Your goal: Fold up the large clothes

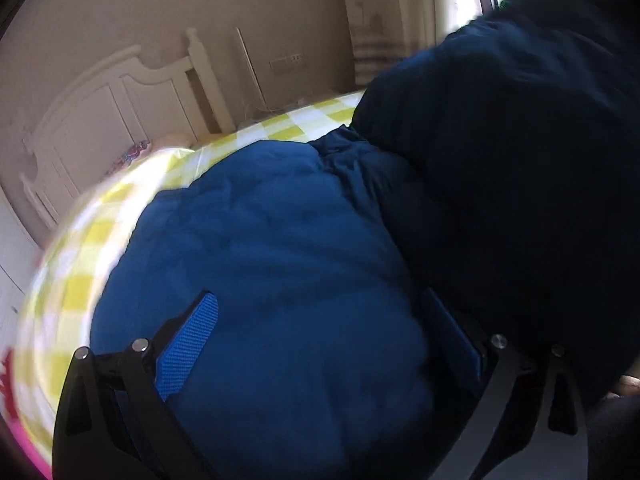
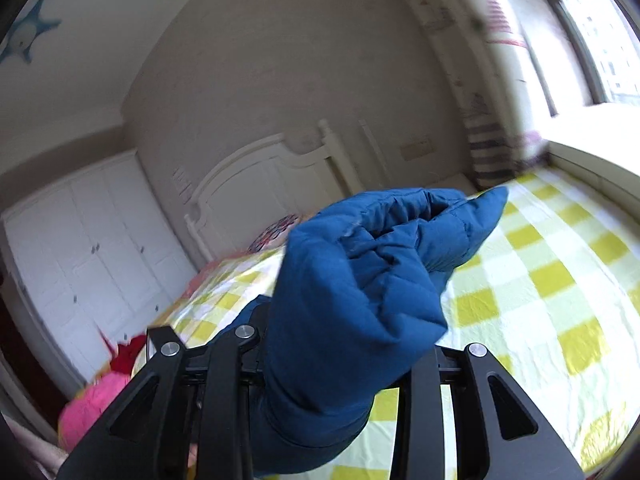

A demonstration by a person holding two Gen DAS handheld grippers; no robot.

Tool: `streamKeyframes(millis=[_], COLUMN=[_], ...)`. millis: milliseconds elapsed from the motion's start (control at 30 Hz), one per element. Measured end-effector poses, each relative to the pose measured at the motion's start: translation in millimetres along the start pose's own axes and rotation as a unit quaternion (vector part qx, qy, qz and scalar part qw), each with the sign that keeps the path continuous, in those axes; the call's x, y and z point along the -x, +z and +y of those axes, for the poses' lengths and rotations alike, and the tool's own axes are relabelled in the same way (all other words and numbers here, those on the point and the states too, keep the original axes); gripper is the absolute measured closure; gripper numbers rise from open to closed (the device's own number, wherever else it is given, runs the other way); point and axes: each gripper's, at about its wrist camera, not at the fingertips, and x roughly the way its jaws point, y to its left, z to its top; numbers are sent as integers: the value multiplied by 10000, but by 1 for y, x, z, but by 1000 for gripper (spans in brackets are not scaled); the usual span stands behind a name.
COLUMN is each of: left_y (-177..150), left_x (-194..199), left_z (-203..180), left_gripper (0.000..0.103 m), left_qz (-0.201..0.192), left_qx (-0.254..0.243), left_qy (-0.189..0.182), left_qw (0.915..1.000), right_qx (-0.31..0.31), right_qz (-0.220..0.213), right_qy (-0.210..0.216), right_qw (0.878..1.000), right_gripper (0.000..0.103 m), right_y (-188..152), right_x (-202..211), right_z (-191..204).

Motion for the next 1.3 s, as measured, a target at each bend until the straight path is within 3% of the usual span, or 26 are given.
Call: streamKeyframes(millis=[67,133,233,300,333,400,467,500,567,600,633,667,700,867,933,1000,1100,1133,1200,1233,1267,1300], left_y=[-7,-14,-26,-40,-48,-61,-73,-76,-78,-75,-74,-66,-58,32,71,97,98,88,70,66,63,60], left_x=[18,43,80,108,121,142,158,159,154,149,145,139,136,99,75,38,-54,-83,-105,-107,-106,-104], left_z=[20,60,144,207,231,260,280,283,281,279,279,274,271,234,214,194,185,190,219,226,228,226], left_gripper=[2,2,3,3,3,3,3,3,3,2,2,2,2,2,2,2,2,2,2,2,2,2], left_qz=[-10,-338,-840,-1090,-1187,-1341,-1391,-1329,-1184,-1116,-1067,-1044,-1064,-1219,-1076,-851,0,207,279,303,293,254], left_qx=[85,538,1413,2115,2405,2768,2909,2868,2736,2644,2558,2447,2363,1538,1114,685,399,552,1350,1452,1425,1361], left_qy=[-730,-861,-93,750,951,1142,1376,1431,1388,1303,1208,1089,993,149,-281,-242,154,-200,-777,-749,-626,-506], left_qw=[9973,9943,9863,9684,9587,9446,9365,9379,9444,9490,9532,9578,9607,9804,9875,9937,9991,9981,9874,9861,9874,9891], right_qx=[622,1347,2298,2819,3175,4000,4726,5205,6233,6335,6245,6029,5966,6370,6369,6332,6413,6475,6565,6484,6238,5972], right_qz=[-6,11,154,380,564,1028,1904,2374,1769,1713,1782,1920,1958,1667,1629,1619,1476,1424,1404,1488,1606,1720], right_qy=[-39,-41,56,181,207,238,177,94,-362,-430,-381,-228,-154,-241,-203,-164,-157,-138,16,205,471,725], right_qw=[9981,9909,9731,9585,9463,9104,8603,8201,7609,7533,7594,7741,7781,7522,7533,7567,7528,7485,7411,7464,7634,7801], right_gripper=[71,71,71,71,71,71,70,67,66,66,65,64,63,63,63,60,58,57,39,30,15,13], right_y=[6,12,11,0,-13,-59,-121,-166,-220,-225,-220,-210,-204,-221,-218,-215,-216,-217,-213,-206,-194,-182], right_x=[-10,-25,-61,-94,-113,-153,-192,-211,-209,-207,-206,-206,-207,-200,-202,-202,-192,-188,-177,-169,-159,-151], right_z=[36,77,145,189,213,261,290,296,306,310,310,307,304,301,302,301,299,298,296,294,290,285])
